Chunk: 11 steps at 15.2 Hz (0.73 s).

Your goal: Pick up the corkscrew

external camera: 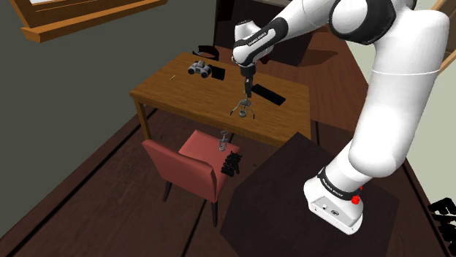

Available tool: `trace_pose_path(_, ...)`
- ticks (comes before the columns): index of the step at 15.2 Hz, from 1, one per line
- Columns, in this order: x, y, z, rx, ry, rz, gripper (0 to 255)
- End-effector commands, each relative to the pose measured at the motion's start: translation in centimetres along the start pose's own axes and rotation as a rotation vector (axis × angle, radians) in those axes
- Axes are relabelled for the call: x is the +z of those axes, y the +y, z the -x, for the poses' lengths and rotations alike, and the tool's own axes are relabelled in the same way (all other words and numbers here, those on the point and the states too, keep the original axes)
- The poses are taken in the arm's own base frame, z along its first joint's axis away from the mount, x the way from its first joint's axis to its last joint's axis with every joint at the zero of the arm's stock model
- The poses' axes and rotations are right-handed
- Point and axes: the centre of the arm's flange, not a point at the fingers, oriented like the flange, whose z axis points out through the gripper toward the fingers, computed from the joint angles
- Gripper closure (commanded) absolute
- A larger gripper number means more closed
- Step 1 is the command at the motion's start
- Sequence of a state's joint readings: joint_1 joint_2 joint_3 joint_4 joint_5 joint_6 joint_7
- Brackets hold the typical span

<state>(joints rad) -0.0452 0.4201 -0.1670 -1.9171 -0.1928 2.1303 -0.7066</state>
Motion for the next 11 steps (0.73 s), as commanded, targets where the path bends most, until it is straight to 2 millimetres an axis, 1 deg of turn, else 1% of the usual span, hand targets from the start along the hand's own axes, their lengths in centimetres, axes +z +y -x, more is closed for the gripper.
trace_pose_path(1,1.8,1.3,-1.9,-0.028,-0.014,0.001,0)
trace_pose_path(5,5.4,3.8,-5.2,-0.081,-0.042,0.004,0)
trace_pose_path(6,5.7,4.0,-5.4,-0.084,-0.044,0.005,0)
trace_pose_path(11,8.2,4.0,-6.2,-0.084,-0.044,0.005,0)
